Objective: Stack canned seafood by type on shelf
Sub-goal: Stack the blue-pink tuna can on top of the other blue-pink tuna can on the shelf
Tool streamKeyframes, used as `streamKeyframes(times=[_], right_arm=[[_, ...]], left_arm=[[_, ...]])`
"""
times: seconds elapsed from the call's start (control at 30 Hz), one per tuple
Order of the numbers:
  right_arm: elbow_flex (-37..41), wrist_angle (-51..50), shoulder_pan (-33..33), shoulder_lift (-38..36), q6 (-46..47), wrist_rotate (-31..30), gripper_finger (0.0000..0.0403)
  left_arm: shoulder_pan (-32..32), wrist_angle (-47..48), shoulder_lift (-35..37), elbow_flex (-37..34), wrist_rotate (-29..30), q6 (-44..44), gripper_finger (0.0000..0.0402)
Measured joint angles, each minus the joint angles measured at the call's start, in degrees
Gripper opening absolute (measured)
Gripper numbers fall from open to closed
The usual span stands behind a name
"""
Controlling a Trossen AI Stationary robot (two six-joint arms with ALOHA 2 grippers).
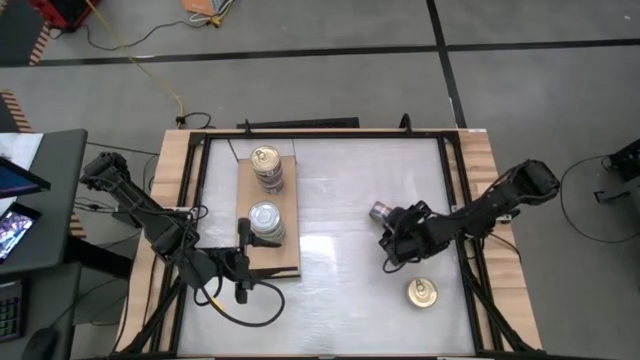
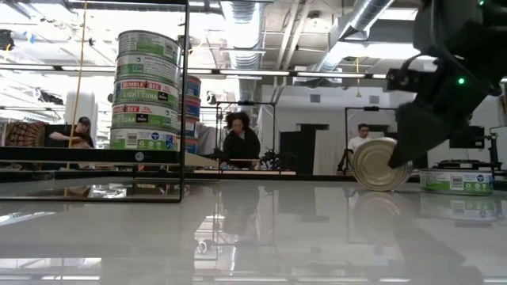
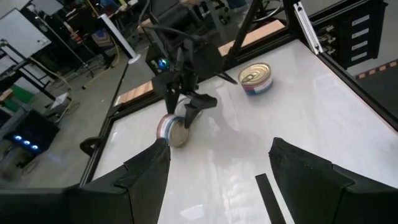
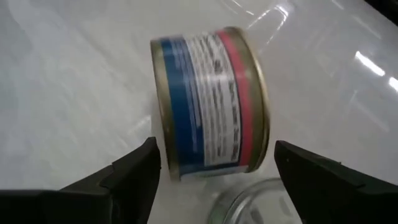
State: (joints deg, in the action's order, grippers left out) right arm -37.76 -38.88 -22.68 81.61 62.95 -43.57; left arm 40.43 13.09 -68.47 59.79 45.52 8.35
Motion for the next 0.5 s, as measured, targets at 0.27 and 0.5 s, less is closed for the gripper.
streamKeyframes(times=[0.27,0.5], right_arm=[[2.93,9.68,2.48,0.16,-16.78,-1.65,0.0302],[2.93,16.09,2.98,0.16,-28.51,-1.79,0.0275]], left_arm=[[-1.45,0.01,0.00,0.00,-0.06,-0.68,0.0264],[-1.86,0.00,0.00,0.00,-0.44,-1.17,0.0264]])
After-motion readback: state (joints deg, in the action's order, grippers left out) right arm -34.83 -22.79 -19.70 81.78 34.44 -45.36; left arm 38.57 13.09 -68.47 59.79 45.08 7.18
